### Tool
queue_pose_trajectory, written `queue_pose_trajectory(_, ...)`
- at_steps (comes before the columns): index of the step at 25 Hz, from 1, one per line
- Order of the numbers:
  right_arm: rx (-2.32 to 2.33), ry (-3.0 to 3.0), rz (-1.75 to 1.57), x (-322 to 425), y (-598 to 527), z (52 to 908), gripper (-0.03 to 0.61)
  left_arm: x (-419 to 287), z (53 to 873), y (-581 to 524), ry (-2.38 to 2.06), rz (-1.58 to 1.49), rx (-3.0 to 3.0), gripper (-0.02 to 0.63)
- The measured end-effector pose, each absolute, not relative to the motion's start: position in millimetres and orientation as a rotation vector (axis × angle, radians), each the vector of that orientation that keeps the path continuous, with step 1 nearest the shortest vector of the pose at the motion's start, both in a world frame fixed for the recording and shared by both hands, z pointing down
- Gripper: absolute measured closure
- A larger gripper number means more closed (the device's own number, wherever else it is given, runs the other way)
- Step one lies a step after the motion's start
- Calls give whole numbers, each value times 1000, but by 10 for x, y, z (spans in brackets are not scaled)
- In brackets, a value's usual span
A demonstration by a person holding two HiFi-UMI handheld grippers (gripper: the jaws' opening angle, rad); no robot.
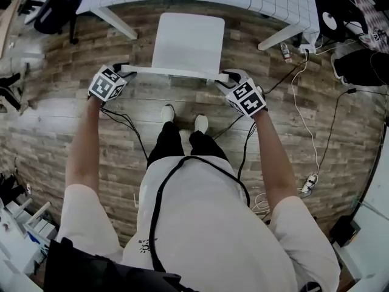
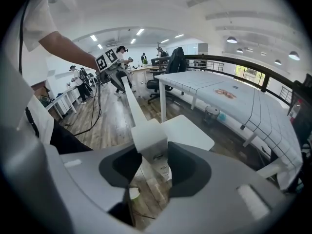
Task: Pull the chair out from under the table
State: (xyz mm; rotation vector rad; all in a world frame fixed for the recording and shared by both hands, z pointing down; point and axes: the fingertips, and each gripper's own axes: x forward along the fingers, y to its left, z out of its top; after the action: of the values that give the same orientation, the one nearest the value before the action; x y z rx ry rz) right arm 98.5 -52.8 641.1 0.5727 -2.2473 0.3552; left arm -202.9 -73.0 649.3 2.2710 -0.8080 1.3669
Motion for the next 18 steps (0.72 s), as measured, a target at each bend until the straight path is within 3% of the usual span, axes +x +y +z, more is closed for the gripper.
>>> queue_pose_trajectory(18, 592, -2189, 405, 914, -532, 6386, 411, -2108, 6421, -705, -653, 1328, 2390, 451)
